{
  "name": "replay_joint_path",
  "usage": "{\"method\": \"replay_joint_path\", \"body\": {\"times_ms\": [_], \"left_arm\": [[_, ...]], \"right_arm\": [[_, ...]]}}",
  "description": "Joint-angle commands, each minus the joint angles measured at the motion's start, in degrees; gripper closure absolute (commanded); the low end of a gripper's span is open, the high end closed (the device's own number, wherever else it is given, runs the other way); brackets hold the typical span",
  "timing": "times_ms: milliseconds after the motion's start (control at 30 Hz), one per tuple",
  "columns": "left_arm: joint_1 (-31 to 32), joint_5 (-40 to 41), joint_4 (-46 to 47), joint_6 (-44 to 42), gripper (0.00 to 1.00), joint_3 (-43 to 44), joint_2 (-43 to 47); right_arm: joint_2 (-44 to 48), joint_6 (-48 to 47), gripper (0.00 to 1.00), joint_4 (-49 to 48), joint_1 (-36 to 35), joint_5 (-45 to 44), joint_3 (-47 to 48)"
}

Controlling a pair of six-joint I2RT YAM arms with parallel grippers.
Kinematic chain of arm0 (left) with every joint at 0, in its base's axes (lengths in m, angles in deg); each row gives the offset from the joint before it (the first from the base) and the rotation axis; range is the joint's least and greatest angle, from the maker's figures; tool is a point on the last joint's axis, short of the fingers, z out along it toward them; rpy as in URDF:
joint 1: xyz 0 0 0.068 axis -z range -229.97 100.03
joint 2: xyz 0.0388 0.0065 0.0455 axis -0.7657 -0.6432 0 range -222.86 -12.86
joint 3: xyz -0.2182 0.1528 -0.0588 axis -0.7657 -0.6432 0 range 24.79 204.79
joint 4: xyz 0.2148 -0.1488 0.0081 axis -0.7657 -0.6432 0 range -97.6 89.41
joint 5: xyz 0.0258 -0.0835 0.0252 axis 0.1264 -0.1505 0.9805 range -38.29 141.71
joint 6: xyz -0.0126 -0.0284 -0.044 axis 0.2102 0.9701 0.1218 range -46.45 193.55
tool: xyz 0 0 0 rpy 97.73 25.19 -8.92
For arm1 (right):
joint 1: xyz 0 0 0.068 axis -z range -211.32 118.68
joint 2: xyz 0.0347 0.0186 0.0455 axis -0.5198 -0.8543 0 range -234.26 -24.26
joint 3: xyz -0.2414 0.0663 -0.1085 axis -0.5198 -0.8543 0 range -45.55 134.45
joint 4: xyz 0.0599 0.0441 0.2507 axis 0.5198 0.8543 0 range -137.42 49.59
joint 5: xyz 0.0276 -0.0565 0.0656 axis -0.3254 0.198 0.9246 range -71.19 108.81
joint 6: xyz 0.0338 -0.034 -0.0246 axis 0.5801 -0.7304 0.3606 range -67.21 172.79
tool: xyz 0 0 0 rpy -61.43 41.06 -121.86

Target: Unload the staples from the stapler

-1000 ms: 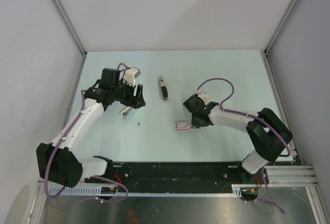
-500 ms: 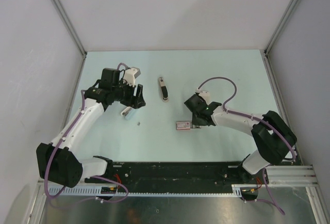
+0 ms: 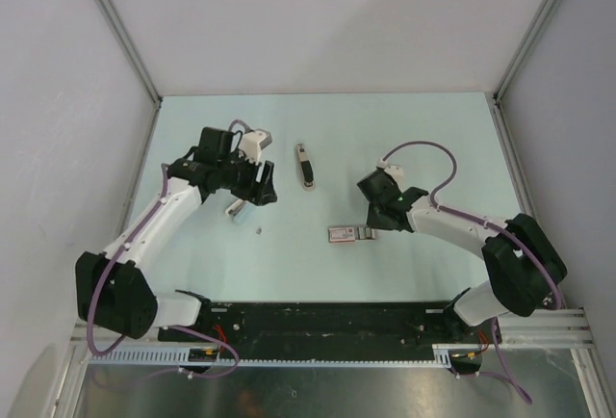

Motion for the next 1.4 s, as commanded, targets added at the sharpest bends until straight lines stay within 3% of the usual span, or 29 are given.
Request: {"method": "replay_joint_path", "body": {"times_ms": [0, 533, 900, 1367], "left_arm": [[2.04, -4.33, 0.28, -6.76, 0.29, 2.32, -2.92], [16.72, -0.27, 4.45, -16.63, 0.32, 4.36, -19.81], [24.06, 5.63, 8.0, -17.86, 0.34, 5.97, -27.38], [26.38, 9.31, 11.06, -17.22, 0.37, 7.95, -32.68]], "right_arm": [[2.19, -1.46, 0.76, -3.25, 3.94, 6.5, -3.15], [6.92, -0.25, 0.75, -22.2, 19.44, 34.95, -17.39], [3.3, 0.98, 0.76, -29.53, 22.95, 43.11, -20.11], [1.57, 1.81, 0.81, -31.63, 23.25, 45.15, -20.48]]}}
